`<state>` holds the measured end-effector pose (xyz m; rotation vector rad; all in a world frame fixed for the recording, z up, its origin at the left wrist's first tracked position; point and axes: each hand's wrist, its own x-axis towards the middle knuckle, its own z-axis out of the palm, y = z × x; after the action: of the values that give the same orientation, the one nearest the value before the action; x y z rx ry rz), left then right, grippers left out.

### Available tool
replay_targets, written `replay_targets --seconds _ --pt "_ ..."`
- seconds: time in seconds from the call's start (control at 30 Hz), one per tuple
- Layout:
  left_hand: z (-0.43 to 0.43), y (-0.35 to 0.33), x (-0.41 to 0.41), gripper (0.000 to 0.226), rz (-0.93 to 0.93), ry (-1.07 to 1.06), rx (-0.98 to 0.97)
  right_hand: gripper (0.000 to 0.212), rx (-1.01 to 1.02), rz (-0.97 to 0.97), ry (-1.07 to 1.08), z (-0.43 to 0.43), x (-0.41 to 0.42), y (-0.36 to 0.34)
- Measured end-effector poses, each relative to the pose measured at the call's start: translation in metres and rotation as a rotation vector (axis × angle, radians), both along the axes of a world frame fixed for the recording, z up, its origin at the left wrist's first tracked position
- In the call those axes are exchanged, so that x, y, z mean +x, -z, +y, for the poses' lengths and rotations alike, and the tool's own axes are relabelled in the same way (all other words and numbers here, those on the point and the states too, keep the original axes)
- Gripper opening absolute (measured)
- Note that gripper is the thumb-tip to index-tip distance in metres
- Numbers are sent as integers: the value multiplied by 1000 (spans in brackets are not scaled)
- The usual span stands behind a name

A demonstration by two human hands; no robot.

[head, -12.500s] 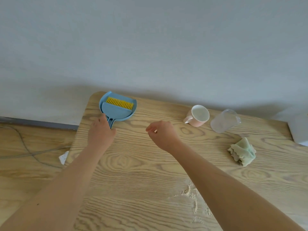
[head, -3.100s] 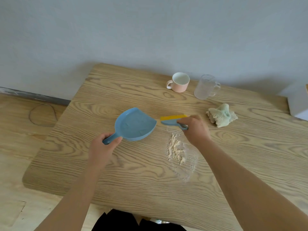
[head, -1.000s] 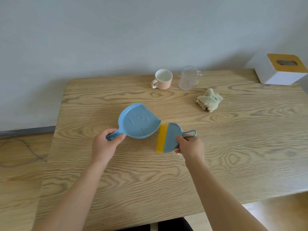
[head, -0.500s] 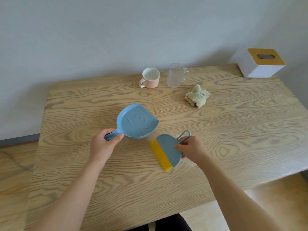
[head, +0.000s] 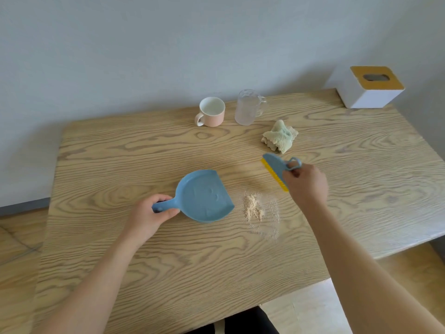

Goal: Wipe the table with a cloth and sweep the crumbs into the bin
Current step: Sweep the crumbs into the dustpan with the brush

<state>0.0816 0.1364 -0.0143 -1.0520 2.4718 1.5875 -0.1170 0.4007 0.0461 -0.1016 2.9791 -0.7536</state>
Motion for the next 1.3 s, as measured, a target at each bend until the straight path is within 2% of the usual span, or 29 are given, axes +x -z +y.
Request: replay_targets --seconds 0.03,0.1,0.17,0.37,0.5,0.63,0.77,1.1,1.2,1.3 --pt "-2 1 0 25 -7 21 -14 16 82 31 -52 -3 4 5" --pt "-5 4 -2 26 -9 74 -49 25 172 57 -155 -7 13 16" --pt "-4 4 -7 24 0 133 -119 33 232 7 -220 -8 22 25" --pt "0 -1 -23 27 -5 242 -254 26 248 -89 -351 -12 55 31" --pt "2 -1 -34 27 -1 309 -284 22 165 -68 -221 -10 50 20" --pt "4 0 -45 26 9 358 -327 28 198 39 -7 2 39 11" --pt "6 3 -53 29 12 366 -358 26 257 3 18 2 42 18" --pt "8 5 -56 35 5 394 -399 17 70 -117 -137 -68 71 27" --pt "5 9 -55 34 22 383 -403 31 -60 -140 -80 -69 72 23" --pt "5 17 -51 35 26 372 -408 26 -173 -158 12 -56 67 18"
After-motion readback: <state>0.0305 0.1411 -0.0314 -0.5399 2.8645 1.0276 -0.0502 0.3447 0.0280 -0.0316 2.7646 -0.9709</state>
